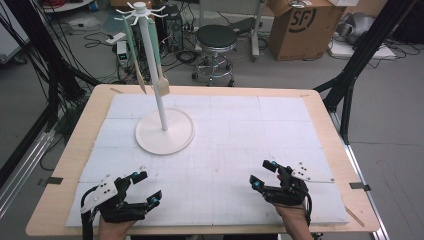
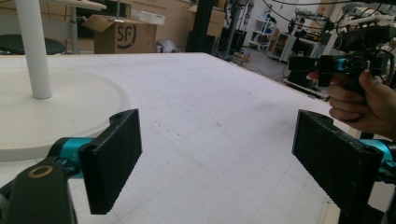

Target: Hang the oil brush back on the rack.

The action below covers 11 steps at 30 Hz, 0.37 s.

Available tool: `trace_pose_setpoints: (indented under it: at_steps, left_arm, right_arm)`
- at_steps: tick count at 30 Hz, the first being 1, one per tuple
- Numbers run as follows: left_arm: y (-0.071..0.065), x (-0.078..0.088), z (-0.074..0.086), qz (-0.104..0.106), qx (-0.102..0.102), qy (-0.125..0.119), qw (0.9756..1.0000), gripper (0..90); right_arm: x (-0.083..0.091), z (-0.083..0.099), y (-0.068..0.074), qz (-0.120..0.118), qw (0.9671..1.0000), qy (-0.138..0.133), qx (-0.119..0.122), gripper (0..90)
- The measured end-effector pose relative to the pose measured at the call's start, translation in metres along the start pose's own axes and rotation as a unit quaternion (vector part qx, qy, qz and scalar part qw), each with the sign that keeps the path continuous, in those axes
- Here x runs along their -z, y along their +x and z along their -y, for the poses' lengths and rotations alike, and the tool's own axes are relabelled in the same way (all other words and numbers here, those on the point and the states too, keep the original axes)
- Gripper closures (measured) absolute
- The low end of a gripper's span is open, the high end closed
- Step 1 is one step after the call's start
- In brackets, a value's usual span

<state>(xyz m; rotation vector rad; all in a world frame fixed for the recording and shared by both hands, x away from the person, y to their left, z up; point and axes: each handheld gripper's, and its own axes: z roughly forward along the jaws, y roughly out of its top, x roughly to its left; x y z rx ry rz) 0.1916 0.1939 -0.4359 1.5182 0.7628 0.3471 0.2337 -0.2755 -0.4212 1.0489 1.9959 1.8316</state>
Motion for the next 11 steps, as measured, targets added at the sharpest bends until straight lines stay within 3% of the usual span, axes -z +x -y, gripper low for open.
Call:
trace_pose_setpoints:
  at_steps: [11]
  left_arm:
    - [-0.0002,0.0002,0.0001,0.000,0.001,0.001,1.0000,16.4]
  right_arm:
    - [-0.0001,0.0000,0.0001,0.001,1.0000,0.000,-0.002,19.1]
